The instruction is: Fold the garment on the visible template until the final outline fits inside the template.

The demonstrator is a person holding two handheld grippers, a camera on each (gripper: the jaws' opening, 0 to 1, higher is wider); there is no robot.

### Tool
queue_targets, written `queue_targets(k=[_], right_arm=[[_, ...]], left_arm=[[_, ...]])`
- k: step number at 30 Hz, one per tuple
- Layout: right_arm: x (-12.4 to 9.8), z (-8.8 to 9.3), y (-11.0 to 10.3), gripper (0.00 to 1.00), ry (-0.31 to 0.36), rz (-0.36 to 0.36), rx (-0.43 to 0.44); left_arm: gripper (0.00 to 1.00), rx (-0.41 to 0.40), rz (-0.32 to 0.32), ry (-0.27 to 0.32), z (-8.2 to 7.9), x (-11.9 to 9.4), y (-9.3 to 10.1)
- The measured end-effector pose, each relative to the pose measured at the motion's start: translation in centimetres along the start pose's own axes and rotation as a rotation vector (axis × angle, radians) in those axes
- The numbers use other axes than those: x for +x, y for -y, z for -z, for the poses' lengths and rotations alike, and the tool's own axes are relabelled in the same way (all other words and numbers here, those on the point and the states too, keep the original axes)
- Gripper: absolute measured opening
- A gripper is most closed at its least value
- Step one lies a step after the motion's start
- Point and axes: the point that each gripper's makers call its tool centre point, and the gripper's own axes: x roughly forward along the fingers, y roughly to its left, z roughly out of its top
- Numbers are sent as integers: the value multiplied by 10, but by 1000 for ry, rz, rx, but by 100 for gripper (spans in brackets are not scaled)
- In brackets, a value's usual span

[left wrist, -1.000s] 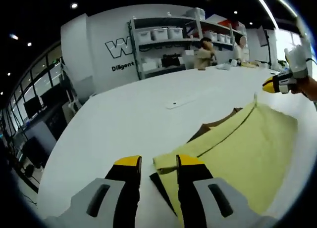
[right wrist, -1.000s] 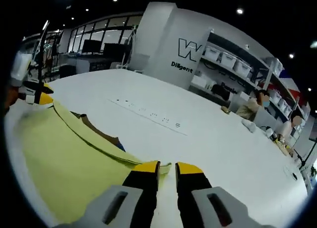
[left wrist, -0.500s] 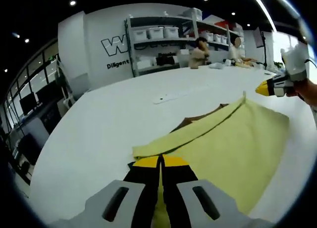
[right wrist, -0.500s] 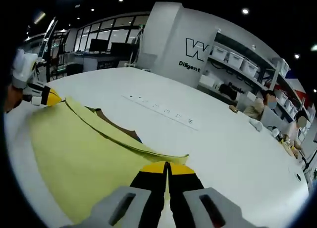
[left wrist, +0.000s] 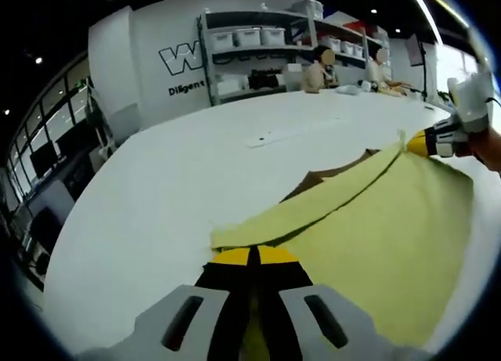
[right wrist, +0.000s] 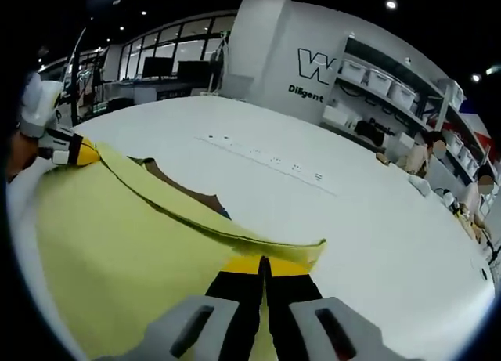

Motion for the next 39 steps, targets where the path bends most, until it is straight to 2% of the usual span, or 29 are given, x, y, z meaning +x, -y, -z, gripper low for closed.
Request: queue_targets(k=[8, 12, 19, 21, 30, 39], right_arm=[[13, -16, 8, 0, 34, 5, -17], [17, -20, 13, 0, 43, 15, -19], [21, -3, 8, 1, -12, 1, -2], [20, 1, 6, 0, -20, -8, 15], [19, 0, 6, 1, -22, -16, 48], [-2, -24, 7, 1, 32, -5, 23]], left_arm=[[0, 13, -24, 35, -19, 15, -12], [0, 16, -35, 36, -20, 19, -18], [0, 12, -27, 31, -18, 21, -18], [0, 11, -15, 3, -10, 22, -15], [4, 10, -16, 7, -10, 20, -15], [3, 4, -20, 44, -24, 0, -15]])
